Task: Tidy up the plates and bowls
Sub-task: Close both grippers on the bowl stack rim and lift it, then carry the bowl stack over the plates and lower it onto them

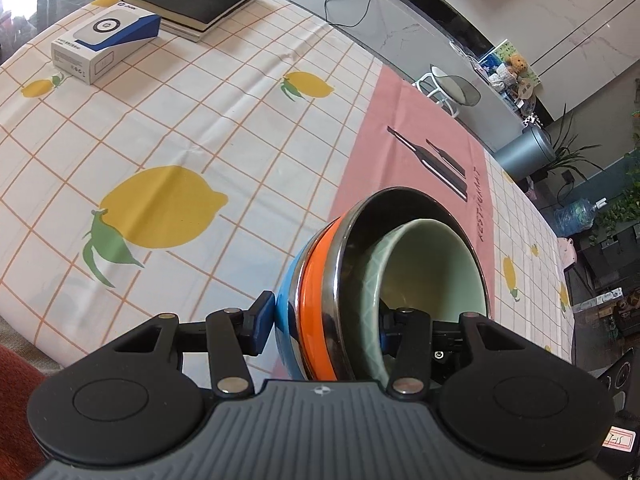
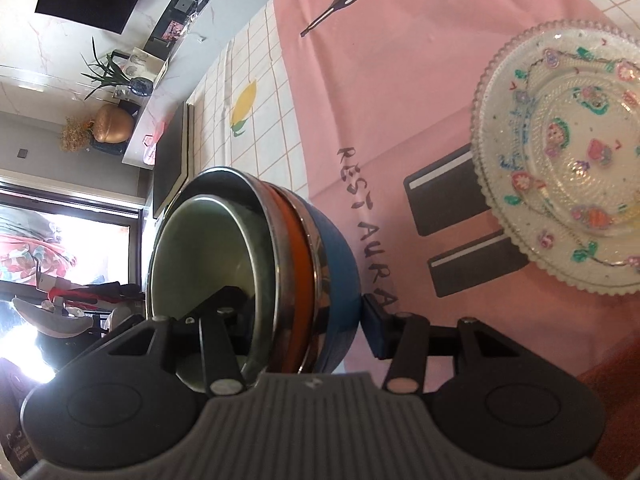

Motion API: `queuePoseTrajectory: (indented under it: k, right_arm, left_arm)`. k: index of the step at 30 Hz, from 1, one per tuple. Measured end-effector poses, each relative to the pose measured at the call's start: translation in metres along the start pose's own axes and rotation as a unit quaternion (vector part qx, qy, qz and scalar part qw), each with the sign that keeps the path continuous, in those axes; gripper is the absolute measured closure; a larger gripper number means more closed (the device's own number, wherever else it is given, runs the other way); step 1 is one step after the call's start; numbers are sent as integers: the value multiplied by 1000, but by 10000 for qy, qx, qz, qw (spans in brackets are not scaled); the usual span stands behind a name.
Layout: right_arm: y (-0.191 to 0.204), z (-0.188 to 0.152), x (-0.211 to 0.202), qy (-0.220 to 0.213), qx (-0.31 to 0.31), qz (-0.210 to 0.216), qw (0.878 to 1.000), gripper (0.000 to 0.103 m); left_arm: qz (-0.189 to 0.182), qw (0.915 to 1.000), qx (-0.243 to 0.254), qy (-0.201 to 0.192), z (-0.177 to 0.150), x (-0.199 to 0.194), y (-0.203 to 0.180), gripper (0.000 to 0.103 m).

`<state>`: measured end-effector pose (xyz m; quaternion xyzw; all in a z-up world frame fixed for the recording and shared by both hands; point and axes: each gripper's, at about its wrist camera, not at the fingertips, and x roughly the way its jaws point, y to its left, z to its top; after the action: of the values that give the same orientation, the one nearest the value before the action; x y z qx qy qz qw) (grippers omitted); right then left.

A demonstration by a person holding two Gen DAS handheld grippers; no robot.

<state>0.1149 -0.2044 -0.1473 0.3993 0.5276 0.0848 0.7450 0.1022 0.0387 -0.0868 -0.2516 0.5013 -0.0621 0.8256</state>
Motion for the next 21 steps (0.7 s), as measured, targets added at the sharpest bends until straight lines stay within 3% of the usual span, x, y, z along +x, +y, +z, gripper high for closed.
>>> queuePoseTrajectory:
  k: [14,21]
  right_arm:
    - [-53,43,-96,-574,29,-191,9982,54]
    - [-86,68,-122,-635,39,-446,9970,54]
  left_arm:
    - [-578,9967,524,219,-26,30,-102,49]
    - [-700,9945,598,492,-41,59,-132,49]
